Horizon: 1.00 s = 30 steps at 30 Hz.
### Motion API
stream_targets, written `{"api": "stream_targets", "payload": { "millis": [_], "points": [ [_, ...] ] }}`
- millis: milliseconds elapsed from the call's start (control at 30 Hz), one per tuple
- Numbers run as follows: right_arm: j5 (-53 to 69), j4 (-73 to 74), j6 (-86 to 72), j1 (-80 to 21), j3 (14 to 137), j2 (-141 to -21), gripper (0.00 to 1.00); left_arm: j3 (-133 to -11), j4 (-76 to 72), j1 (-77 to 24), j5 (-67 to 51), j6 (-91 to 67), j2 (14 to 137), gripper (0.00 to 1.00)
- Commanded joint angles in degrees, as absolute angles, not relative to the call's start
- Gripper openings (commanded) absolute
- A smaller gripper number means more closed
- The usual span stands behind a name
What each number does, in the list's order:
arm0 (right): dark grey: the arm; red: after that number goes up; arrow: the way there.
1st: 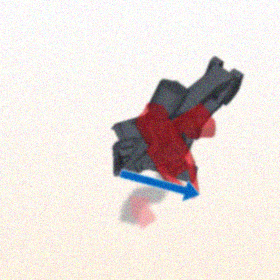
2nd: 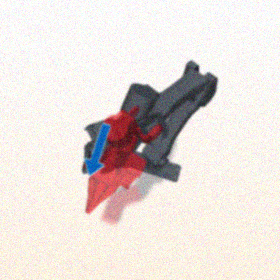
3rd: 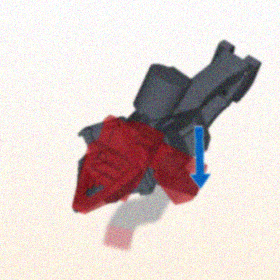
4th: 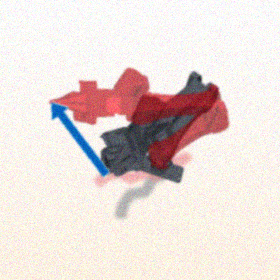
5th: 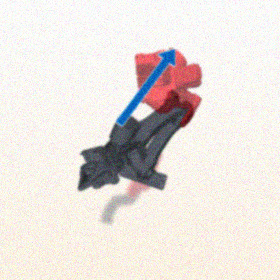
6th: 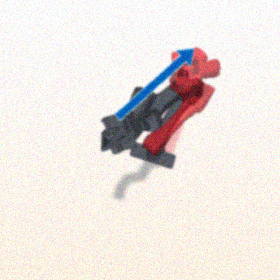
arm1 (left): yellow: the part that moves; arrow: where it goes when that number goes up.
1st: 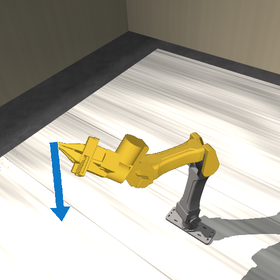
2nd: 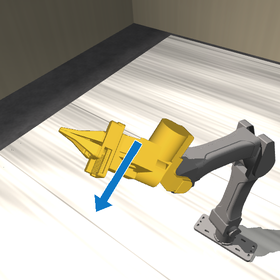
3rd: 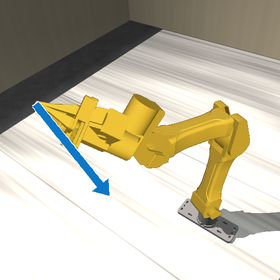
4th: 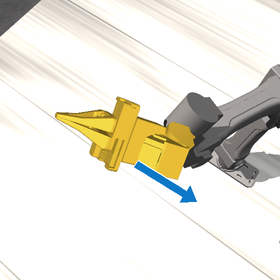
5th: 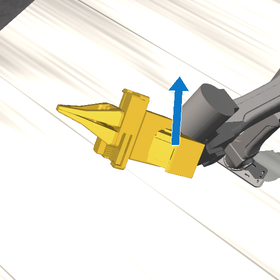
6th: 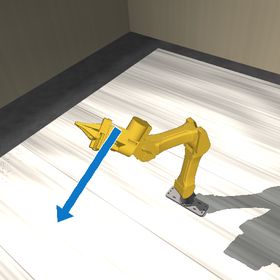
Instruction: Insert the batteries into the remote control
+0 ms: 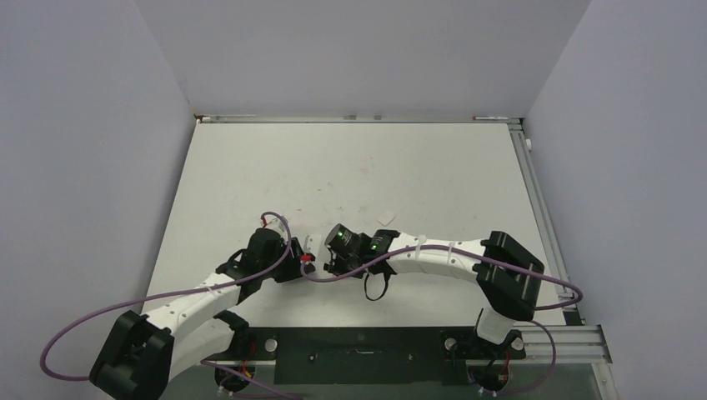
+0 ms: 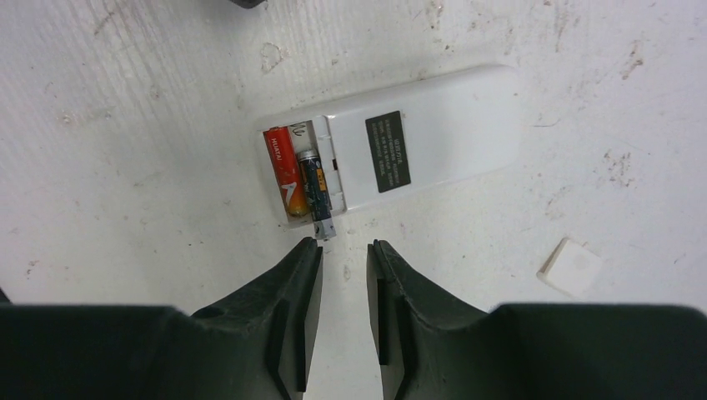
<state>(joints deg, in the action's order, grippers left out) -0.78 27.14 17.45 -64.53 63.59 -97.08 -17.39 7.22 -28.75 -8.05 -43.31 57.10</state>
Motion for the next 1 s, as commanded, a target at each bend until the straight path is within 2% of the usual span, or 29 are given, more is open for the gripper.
{"api": "stream_targets", "payload": {
  "millis": [0, 700, 967],
  "points": [
    [-2.69, 23.39, 14.88, -64.17, 61.98, -91.82, 0.28, -18.11, 6.15, -28.56, -9.25, -43.25, 57.72, 0.47],
    [-9.34, 13.07, -5.14, -62.23, 51.06, -79.99, 0.29, -20.48, 3.21, -29.33, -12.63, -43.93, 65.11, 0.46],
    [-12.52, 5.24, -14.11, -62.09, 43.96, -71.04, 0.25, -21.3, -1.34, -30.23, -14.45, -45.75, 69.48, 0.38]
  ]
}}
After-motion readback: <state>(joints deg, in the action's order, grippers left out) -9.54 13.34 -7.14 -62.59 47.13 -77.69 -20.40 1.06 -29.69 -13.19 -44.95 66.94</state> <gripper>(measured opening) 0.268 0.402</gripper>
